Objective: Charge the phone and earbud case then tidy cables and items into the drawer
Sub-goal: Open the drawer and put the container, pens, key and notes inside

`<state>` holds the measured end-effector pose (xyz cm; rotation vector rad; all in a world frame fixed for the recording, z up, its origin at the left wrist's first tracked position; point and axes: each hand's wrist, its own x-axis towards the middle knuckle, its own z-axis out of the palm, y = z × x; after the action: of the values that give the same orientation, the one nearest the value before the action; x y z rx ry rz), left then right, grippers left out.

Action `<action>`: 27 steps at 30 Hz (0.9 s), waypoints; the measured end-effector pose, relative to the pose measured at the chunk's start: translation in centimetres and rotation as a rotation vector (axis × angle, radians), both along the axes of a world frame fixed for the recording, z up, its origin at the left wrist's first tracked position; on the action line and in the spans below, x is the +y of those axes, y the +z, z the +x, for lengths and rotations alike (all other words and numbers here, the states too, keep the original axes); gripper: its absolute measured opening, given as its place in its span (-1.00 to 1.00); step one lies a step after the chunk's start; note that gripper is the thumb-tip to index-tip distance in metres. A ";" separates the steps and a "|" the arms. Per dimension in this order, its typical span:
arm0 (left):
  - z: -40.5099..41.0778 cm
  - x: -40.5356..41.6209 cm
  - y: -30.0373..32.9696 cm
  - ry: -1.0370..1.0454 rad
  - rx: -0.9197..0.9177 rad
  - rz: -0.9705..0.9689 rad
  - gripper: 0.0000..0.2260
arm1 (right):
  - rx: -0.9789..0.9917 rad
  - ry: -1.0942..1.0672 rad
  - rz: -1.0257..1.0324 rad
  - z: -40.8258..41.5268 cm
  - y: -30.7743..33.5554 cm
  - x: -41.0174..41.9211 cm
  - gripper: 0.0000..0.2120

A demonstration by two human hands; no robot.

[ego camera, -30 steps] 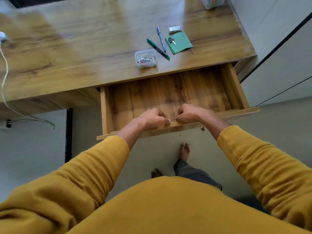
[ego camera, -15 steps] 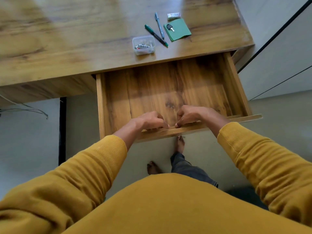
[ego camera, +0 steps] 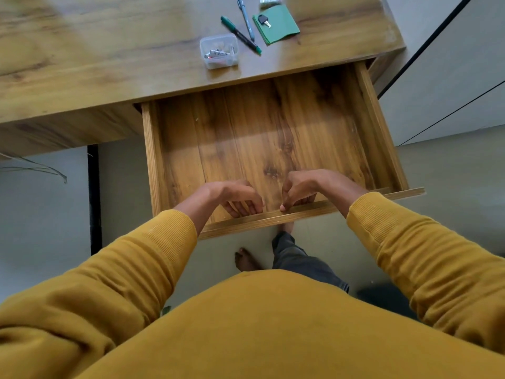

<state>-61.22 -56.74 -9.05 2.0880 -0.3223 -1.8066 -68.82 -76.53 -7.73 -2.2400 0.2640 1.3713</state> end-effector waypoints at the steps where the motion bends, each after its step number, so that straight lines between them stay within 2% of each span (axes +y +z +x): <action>1: -0.3 0.0 -0.1 -0.008 0.003 0.004 -0.77 | 0.011 0.004 0.001 -0.3 -0.1 0.1 -0.77; 12: -3.7 1.0 -1.5 -0.037 0.076 0.052 -0.80 | 0.162 -0.006 0.061 -3.5 -1.8 0.9 -0.71; 20: -4.3 0.8 -0.3 -0.061 0.070 0.065 -0.77 | 0.186 0.005 0.061 -3.4 -1.4 0.9 -0.69; 27: -4.0 1.4 1.2 0.051 0.075 0.034 -0.76 | 0.136 -0.043 0.046 -3.2 -0.9 1.7 -0.71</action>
<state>-65.26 -55.35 -7.88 2.0268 -0.2183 -1.8672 -72.05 -74.81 -8.67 -2.0948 0.3215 1.4940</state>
